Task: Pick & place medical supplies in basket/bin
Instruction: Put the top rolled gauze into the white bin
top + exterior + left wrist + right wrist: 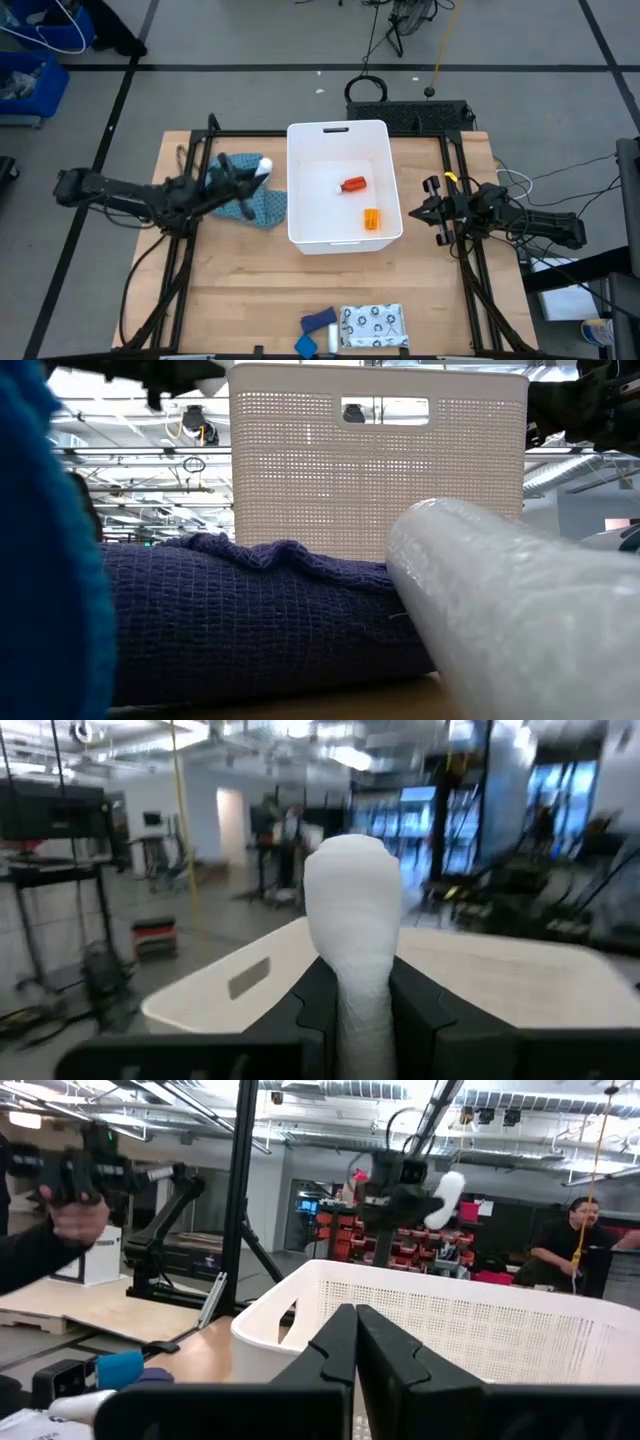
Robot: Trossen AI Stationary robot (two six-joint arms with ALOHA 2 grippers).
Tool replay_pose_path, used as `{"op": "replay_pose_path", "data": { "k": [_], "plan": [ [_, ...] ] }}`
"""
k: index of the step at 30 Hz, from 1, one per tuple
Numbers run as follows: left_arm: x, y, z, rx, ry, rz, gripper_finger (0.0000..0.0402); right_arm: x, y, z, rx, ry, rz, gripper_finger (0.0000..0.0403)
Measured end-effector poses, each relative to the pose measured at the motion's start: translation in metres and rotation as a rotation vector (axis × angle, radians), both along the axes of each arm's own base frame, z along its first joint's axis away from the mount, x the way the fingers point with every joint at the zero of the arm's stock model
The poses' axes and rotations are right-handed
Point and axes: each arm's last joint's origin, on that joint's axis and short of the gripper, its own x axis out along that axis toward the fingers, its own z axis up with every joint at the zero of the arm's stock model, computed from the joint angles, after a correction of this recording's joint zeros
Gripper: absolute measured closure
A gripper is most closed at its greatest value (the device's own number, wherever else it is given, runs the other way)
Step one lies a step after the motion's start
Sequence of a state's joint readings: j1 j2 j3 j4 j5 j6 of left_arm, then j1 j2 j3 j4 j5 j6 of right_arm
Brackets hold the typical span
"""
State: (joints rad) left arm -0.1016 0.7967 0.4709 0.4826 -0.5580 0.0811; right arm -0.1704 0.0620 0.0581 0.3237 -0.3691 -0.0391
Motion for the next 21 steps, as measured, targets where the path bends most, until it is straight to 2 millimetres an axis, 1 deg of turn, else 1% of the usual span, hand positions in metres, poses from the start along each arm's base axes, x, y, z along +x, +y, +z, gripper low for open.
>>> {"op": "replay_pose_path", "data": {
  "k": [3, 7, 10, 13, 17, 21],
  "plan": [
    [0.019, 0.01, 0.029, 0.011, 0.061, 0.006, 0.0352, 0.0, 0.0, 0.001, -0.021, -0.011, -0.006, 0.0403],
    [0.047, 0.027, 0.063, 0.02, 0.11, -0.013, 0.0348, 0.0, 0.0, 0.001, -0.055, -0.026, -0.015, 0.0403],
    [0.071, 0.042, 0.081, 0.019, 0.162, -0.062, 0.0345, 0.0, 0.0, 0.001, -0.074, -0.031, -0.02, 0.0403],
    [0.1, 0.059, 0.089, -0.004, 0.226, -0.121, 0.0348, 0.0, 0.0, 0.001, -0.084, -0.033, -0.023, 0.0403],
    [0.137, 0.079, 0.091, -0.04, 0.313, -0.203, 0.0351, 0.0, 0.0, 0.001, -0.099, -0.037, -0.027, 0.0403],
    [0.173, 0.094, 0.078, -0.087, 0.407, -0.285, 0.0343, 0.0, 0.0, 0.001, -0.109, -0.039, -0.029, 0.0403]
  ]
}}
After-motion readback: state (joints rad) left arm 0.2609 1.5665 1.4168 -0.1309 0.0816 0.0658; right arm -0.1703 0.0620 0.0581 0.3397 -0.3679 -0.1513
